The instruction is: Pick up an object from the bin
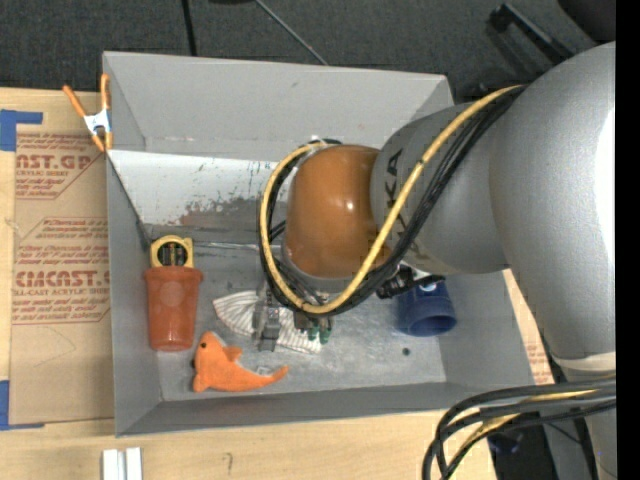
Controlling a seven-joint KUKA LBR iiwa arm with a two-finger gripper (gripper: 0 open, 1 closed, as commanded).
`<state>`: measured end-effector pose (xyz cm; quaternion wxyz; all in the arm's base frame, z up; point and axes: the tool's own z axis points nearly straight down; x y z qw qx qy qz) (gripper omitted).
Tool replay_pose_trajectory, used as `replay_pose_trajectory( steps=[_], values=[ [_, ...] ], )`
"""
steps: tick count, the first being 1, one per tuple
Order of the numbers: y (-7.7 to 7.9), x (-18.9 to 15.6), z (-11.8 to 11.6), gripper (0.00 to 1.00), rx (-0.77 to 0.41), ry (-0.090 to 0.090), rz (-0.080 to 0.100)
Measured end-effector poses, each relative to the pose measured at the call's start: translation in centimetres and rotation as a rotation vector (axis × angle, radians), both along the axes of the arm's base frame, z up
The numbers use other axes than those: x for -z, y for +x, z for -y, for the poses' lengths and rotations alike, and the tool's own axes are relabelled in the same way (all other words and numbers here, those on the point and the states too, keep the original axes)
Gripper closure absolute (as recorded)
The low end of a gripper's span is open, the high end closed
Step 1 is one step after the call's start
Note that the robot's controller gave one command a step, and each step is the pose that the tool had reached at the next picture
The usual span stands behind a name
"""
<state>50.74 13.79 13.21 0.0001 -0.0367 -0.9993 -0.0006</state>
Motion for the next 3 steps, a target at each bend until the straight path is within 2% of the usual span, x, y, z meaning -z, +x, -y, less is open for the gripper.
replay_pose_trajectory(
  steps=[1,2,3],
  values=[
    [-0.6,-1.5,-1.2,1.00,0.005,0.000,0.000],
    [-0.1,-2.0,-2.3,1.00,0.023,0.000,0.001],
    [-1.4,-3.5,-2.2,1.00,0.022,-0.001,-0.001]
  ],
)
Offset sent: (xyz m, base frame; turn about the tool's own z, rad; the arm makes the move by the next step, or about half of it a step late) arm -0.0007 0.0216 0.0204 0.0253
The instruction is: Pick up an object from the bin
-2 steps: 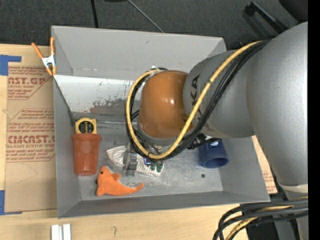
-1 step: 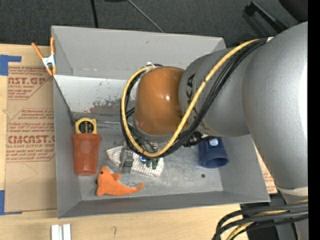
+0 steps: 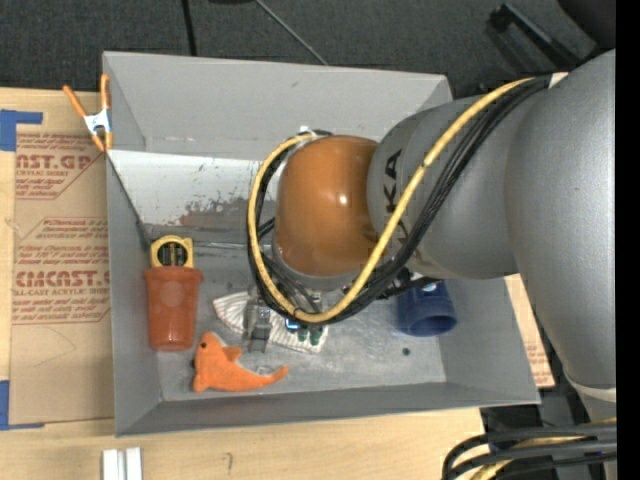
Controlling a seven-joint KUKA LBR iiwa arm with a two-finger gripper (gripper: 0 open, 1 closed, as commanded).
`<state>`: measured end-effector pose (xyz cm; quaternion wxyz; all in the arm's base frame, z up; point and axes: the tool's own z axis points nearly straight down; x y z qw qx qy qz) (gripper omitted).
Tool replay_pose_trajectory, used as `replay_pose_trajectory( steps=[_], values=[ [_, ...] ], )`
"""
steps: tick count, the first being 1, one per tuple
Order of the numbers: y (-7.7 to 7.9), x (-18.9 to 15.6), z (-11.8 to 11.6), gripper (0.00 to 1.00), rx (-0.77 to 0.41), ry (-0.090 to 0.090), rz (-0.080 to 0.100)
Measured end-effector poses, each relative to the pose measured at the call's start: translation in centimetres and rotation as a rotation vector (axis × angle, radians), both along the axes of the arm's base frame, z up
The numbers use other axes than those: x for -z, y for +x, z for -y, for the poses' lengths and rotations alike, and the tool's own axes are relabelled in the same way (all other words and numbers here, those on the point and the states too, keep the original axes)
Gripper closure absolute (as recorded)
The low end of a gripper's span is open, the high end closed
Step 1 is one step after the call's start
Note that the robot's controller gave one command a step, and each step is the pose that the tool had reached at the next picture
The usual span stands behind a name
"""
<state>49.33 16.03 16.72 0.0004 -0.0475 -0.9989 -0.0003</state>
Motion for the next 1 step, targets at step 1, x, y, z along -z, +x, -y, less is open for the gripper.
replay_pose_trajectory(
  steps=[1],
  values=[
    [1.34,0.34,0.68,1.00,-0.005,0.000,0.002]
  ],
)
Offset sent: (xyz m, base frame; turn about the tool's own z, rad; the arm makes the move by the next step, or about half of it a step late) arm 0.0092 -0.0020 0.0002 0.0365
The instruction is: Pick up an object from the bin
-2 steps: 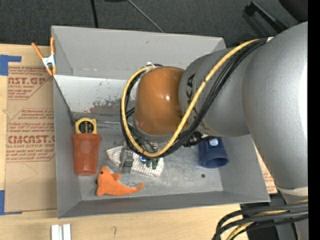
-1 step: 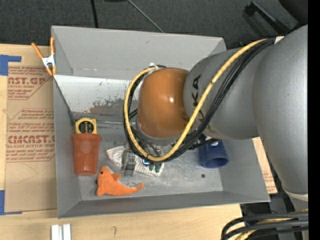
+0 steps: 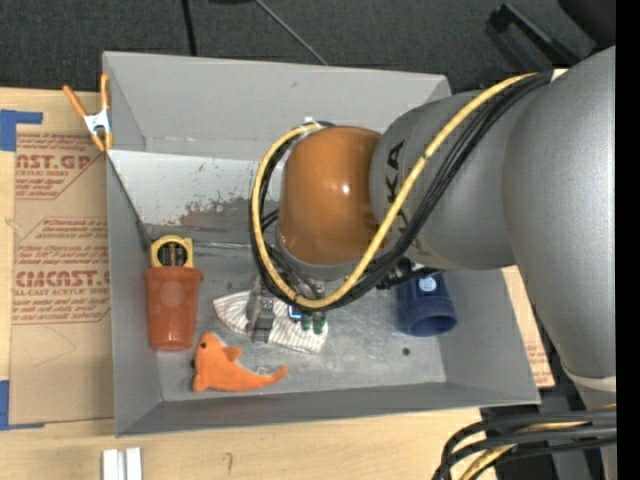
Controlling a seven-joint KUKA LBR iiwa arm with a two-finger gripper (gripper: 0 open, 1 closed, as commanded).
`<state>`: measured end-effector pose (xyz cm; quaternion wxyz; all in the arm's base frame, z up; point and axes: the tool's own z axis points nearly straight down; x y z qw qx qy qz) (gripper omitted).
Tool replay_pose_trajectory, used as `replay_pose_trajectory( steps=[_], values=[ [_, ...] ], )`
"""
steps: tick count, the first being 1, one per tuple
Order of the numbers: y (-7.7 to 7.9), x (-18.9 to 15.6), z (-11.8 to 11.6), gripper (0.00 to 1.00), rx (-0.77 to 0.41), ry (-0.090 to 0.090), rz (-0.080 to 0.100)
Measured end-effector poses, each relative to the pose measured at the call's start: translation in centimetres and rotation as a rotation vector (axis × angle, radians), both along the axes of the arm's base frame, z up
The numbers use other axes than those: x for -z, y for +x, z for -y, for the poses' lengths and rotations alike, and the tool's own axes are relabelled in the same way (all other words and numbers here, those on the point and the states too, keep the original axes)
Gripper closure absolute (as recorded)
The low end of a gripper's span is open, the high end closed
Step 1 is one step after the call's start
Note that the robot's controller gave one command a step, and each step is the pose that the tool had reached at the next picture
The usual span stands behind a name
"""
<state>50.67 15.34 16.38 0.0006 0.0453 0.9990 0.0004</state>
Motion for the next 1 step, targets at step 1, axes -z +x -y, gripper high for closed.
replay_pose_trajectory(
  steps=[1],
  values=[
    [0.90,0.07,0.08,1.00,0.009,0.000,0.000]
  ],
)
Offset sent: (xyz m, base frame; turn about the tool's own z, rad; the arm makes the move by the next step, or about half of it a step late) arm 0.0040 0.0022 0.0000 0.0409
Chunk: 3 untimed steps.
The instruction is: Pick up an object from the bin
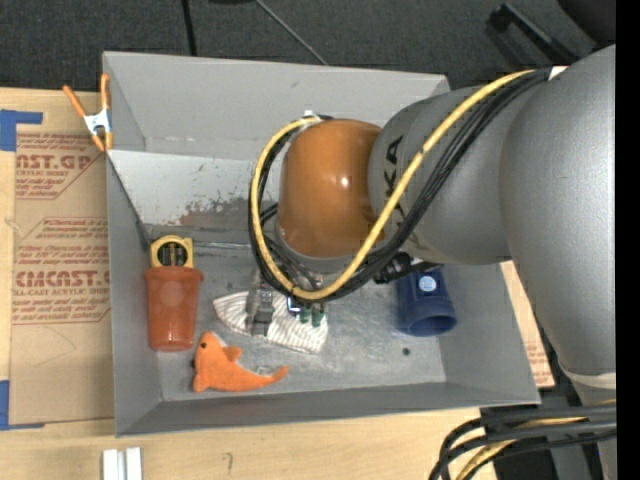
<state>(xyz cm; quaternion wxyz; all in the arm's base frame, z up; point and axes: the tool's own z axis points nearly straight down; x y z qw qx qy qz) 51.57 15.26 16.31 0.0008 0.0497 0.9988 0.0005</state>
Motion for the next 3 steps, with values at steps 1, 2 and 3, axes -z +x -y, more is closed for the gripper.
replay_pose_trajectory(
  steps=[1,2,3],
  values=[
    [-0.5,0.0,-0.4,0.00,0.031,0.000,-0.002],
    [-0.5,0.0,-0.4,0.00,0.031,0.000,-0.001],
    [1.7,5.1,2.0,0.00,0.058,0.002,0.006]
  ],
)
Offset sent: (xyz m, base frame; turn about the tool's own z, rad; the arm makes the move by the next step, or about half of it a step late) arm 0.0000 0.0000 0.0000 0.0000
